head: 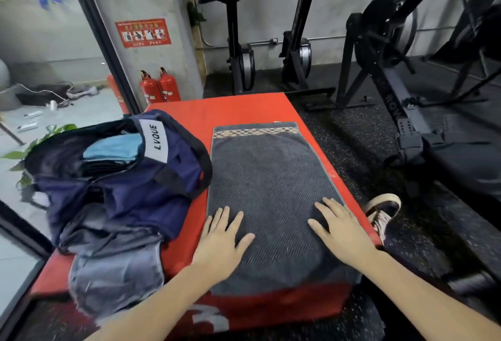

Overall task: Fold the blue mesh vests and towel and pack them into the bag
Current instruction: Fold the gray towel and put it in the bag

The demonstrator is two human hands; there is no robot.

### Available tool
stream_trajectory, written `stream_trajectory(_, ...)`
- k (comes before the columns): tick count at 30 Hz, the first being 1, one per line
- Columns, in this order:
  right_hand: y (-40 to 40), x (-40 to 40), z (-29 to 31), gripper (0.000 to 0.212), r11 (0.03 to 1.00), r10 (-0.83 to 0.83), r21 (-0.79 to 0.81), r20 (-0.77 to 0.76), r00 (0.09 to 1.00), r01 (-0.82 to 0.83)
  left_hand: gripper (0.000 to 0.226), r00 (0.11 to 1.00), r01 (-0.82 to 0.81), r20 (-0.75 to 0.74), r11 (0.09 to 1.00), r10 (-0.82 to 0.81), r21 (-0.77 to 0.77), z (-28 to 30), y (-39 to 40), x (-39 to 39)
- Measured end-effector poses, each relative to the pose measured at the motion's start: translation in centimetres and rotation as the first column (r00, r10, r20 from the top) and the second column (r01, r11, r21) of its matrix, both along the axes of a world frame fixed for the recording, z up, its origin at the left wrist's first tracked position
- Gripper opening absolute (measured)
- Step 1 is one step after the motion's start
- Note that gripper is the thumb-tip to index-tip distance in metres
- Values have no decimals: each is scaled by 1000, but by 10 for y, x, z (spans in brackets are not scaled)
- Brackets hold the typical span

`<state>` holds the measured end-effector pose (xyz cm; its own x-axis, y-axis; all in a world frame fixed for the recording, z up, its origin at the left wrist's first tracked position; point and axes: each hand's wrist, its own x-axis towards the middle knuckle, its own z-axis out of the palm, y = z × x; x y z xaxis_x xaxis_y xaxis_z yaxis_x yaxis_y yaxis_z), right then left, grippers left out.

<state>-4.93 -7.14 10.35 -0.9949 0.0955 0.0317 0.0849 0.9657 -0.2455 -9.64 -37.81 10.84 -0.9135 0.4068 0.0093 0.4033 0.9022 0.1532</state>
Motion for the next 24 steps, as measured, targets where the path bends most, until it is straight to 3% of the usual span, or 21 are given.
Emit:
stream_trajectory(2,1,28,-8,86,1000,-20,-21,-81,997,18,107,1000,11,-14,999,-11,42,-4,-14,25)
stream_trajectory(6,5,89,-32,40,985,-79,-173,-385,920,12,60,982,39,-188,979,0,201,-27,-38,70)
stream_trajectory(8,4,115,-42,37,956,-190,-289,-467,864,54,47,957,42,-285,944,57,328,-36,-41,89)
stream_trajectory(10,5,129,-47,33,868,-349,-483,-419,838,120,38,942,-38,-282,891,183,452,-38,-39,106)
stream_trajectory(12,11,130,-50,25,775,-437,-596,-265,860,211,36,937,-158,-166,796,308,584,-38,-36,120)
stream_trajectory(15,22,129,-56,21,724,-389,-631,-41,920,278,38,938,-310,105,667,330,677,-40,-38,127)
stream_trajectory(18,28,127,-58,26,692,-304,-670,68,950,269,34,937,-351,245,669,251,655,-38,-40,123)
stream_trajectory(24,34,123,-64,33,695,-194,-678,141,971,238,31,914,-394,348,667,209,632,-35,-44,117)
